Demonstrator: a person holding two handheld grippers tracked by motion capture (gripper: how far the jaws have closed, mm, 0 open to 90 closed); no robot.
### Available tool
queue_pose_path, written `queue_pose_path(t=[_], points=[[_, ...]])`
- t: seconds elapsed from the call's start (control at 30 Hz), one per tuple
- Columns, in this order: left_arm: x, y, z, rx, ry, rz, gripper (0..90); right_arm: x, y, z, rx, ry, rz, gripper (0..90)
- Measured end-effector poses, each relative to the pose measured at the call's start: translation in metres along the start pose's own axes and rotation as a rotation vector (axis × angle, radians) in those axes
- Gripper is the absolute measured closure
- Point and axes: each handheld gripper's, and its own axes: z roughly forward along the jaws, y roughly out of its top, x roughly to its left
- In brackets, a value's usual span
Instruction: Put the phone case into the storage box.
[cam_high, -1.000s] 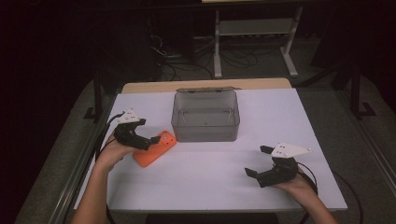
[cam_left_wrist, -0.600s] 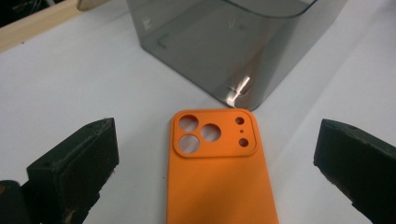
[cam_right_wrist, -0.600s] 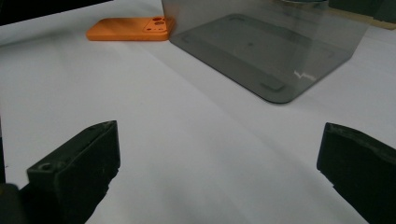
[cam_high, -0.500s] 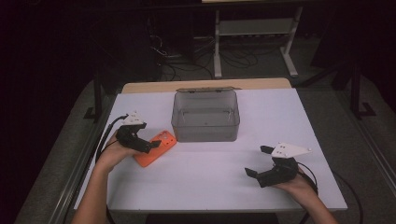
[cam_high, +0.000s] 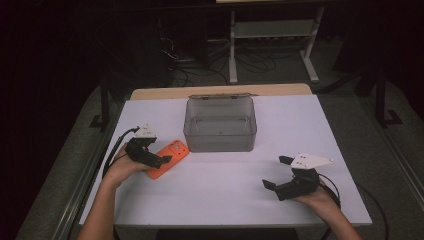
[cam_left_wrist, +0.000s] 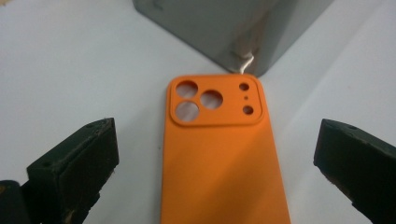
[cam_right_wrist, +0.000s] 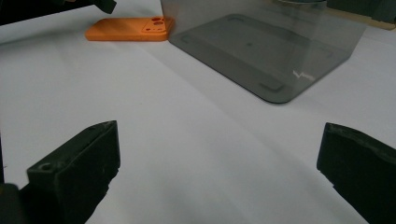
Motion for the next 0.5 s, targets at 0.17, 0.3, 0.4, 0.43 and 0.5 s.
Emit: queue_pose_path(t=[0.17, 0.3, 0.4, 0.43, 0.5], points=[[-0.001, -0.004, 0.003, 0.024, 0.007, -0.001, 0.0, 0.0, 0.0, 0.0, -0.001, 0.0, 0.0, 0.0], [-0.002, -0.008, 0.004, 0.048, 0.013, -0.002, 0.0, 0.0, 0.0, 0.0, -0.002, -0.002, 0.002, 0.0], [-0.003, -0.01, 0.004, 0.063, 0.016, 0.006, 0.0, 0.0, 0.0, 0.0, 0.0, -0.002, 0.001, 0.0], [-0.003, -0.011, 0.005, 0.069, 0.018, 0.004, 0.0, 0.0, 0.0, 0.0, 0.0, -0.002, 0.002, 0.0], [-0.003, -0.012, 0.006, 0.084, 0.021, 0.004, 0.0, 0.0, 0.0, 0.0, -0.001, -0.002, 0.002, 0.0]])
